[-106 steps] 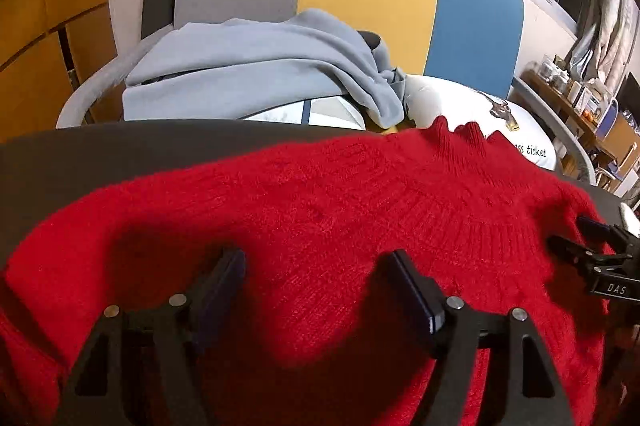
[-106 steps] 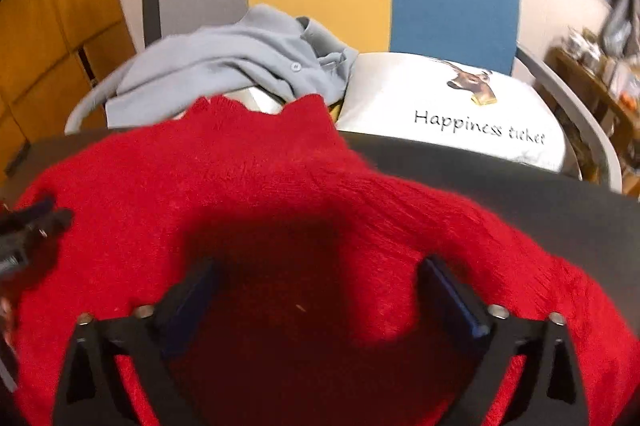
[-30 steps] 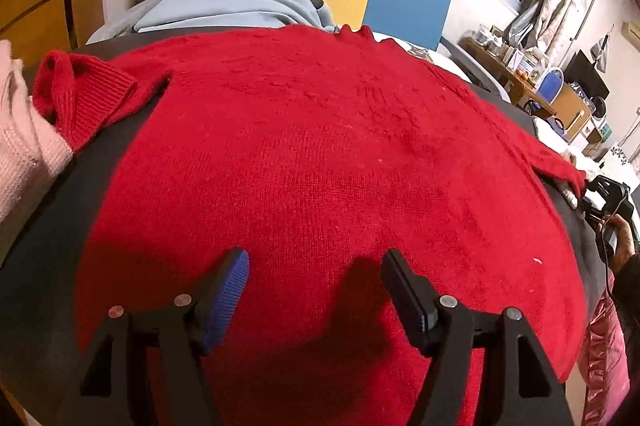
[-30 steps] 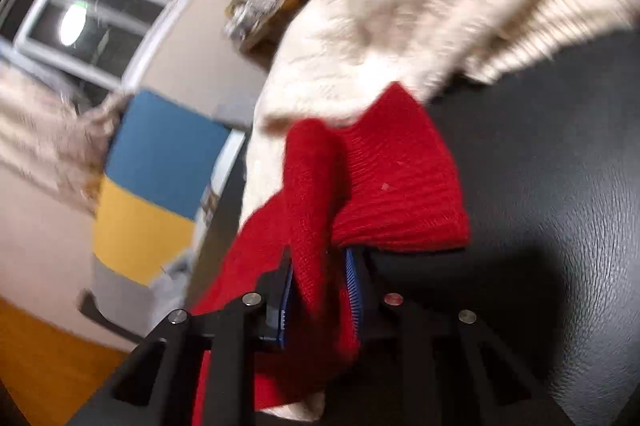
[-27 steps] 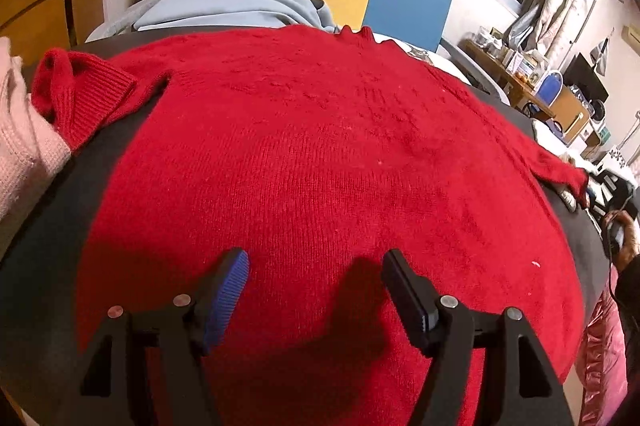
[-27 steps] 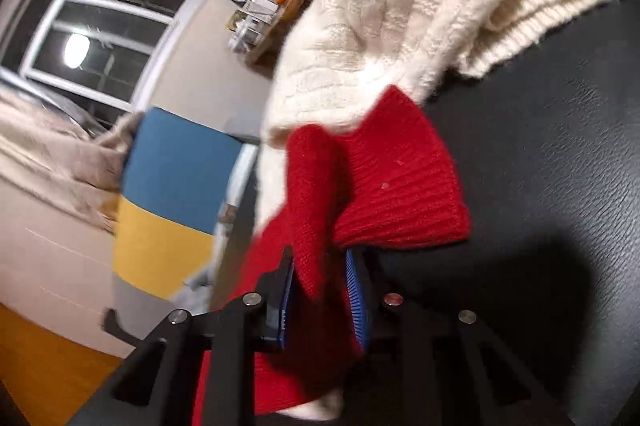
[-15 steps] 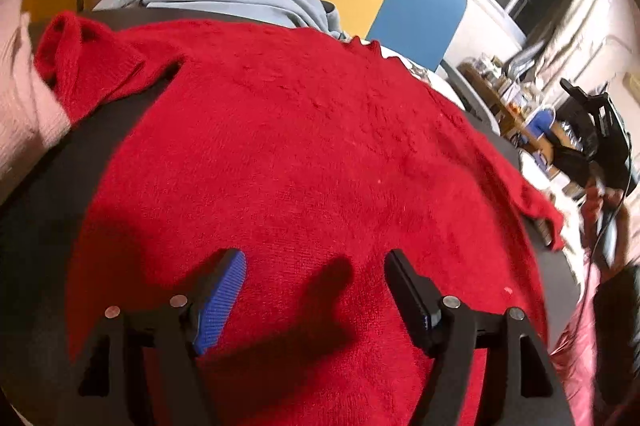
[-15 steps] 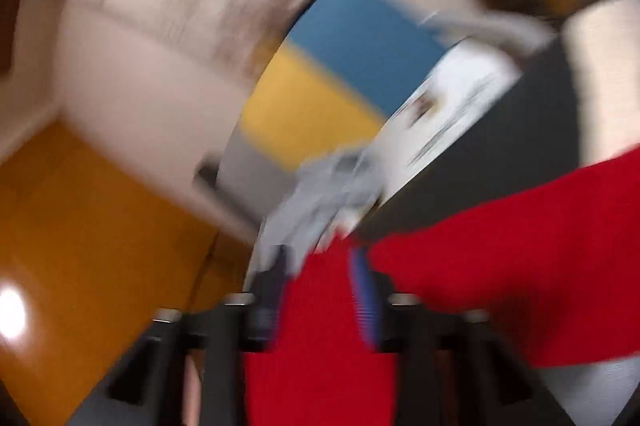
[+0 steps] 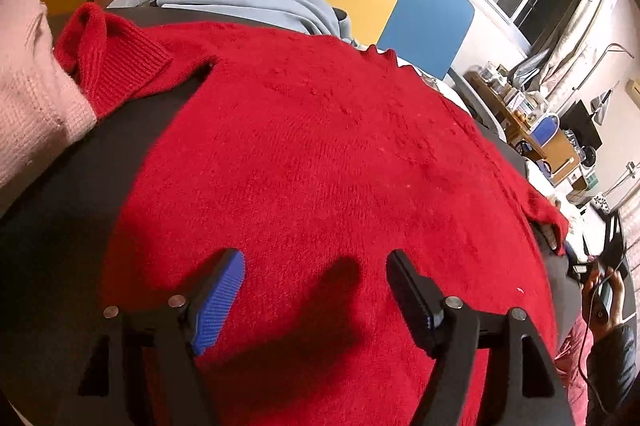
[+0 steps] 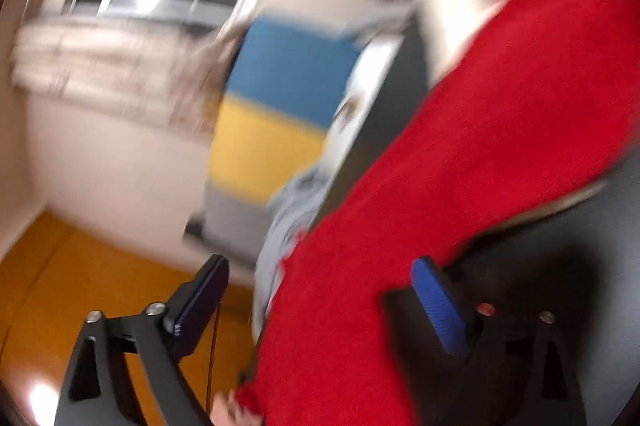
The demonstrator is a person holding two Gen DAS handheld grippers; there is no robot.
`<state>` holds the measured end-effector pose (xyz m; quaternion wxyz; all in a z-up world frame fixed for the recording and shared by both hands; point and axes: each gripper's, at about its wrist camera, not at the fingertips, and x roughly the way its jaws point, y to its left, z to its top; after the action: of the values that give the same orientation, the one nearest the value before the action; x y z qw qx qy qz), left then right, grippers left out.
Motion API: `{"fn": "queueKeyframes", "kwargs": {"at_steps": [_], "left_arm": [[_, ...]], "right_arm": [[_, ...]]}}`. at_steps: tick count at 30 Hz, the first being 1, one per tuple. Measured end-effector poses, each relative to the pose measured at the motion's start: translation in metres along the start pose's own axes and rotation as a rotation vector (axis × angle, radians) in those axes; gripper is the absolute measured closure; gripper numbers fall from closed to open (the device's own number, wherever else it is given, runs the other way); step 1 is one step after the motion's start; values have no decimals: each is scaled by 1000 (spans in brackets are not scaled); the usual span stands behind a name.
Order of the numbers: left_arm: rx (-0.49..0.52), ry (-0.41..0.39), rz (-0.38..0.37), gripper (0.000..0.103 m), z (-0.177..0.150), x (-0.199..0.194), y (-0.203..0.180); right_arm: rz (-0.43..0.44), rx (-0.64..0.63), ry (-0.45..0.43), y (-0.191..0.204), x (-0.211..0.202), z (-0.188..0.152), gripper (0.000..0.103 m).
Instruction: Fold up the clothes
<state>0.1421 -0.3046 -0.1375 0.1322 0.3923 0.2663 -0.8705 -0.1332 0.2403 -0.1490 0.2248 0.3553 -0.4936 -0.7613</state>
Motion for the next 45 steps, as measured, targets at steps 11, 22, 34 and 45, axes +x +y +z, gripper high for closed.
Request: {"fn": "queueKeyframes", "kwargs": {"at_steps": [11, 22, 34, 45], "left_arm": [[32, -6, 35, 25, -3, 3, -6], [57, -27, 24, 22, -6, 4, -6], [62, -18, -15, 22, -7, 0, -2], [86, -20, 20, 22, -8, 5, -9]], "right_arm": [[-250, 92, -129, -29, 3, 62, 3], [-202, -101, -194, 34, 10, 85, 74], [133, -625, 597, 185, 188, -144, 34], [0, 25, 43, 6, 35, -2, 0]]}}
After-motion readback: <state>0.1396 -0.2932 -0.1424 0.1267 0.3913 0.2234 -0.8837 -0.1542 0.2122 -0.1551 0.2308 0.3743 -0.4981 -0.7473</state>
